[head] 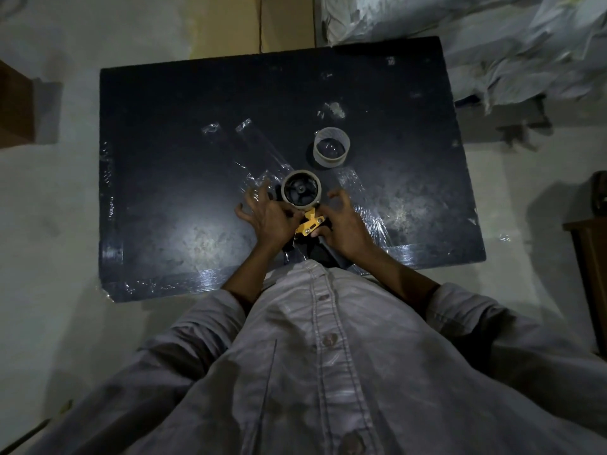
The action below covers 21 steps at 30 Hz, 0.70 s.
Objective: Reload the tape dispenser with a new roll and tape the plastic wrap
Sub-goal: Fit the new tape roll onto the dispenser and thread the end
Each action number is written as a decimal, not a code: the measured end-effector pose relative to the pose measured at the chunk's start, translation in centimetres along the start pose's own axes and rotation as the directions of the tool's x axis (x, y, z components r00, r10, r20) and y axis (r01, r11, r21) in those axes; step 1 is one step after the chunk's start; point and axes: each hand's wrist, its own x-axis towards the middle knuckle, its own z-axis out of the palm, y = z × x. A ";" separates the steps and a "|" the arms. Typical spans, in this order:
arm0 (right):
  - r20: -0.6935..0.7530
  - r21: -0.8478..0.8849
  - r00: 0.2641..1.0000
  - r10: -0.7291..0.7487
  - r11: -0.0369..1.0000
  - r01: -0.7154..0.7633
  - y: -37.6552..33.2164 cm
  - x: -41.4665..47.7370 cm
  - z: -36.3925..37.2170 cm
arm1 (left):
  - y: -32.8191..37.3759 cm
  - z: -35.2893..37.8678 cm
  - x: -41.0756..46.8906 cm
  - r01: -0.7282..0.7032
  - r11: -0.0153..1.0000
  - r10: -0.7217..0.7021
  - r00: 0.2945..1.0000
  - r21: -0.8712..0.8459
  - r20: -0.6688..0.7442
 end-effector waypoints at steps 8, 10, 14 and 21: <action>0.033 -0.060 0.996 0.079 0.995 -0.077 -0.7 0.0 0.1 | -1.8 -1.5 -0.9 -0.208 0.977 0.213 0.966 0.044 -0.150; 0.039 -0.065 0.994 0.099 0.993 -0.097 -0.9 0.0 0.1 | -1.7 -1.6 -1.7 -0.225 0.972 0.232 0.957 0.061 -0.176; 0.051 -0.052 0.992 0.118 0.992 -0.115 -1.1 0.0 0.0 | -2.3 -1.5 -3.0 -0.253 0.962 0.268 0.951 0.106 -0.156; 0.050 -0.068 0.992 0.117 0.991 -0.114 -1.2 0.0 -0.2 | -2.4 -1.7 -3.9 -0.309 0.947 0.321 0.926 0.090 -0.200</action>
